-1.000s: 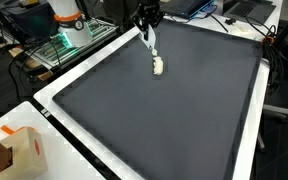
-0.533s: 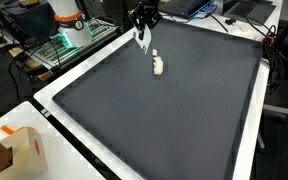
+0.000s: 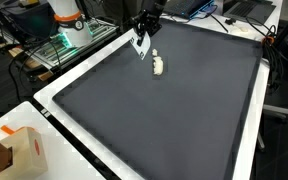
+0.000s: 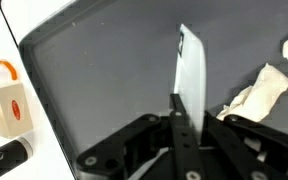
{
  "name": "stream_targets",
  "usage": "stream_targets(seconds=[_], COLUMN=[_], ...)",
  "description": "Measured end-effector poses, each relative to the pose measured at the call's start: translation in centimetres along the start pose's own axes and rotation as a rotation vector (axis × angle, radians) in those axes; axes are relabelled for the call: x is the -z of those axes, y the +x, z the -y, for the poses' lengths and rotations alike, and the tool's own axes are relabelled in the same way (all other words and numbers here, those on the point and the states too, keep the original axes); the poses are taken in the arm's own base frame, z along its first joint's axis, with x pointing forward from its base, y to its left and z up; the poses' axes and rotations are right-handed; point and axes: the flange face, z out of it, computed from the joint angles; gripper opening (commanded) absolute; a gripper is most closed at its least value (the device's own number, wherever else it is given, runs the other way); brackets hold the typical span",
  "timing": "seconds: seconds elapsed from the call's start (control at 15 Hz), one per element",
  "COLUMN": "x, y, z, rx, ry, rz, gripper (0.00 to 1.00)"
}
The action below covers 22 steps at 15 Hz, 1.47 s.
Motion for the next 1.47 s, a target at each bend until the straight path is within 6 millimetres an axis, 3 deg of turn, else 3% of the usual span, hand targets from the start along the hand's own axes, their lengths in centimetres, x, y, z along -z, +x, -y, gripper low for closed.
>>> stream_targets(seconds=[0.73,1.47], x=[-2.7,-3.1], y=[1.2,2.1], z=[3.1,6.0], rx=[0.043,0.105], ry=[-0.229,-0.28], rz=[-0.006,-0.052], gripper=[0.01,0.01])
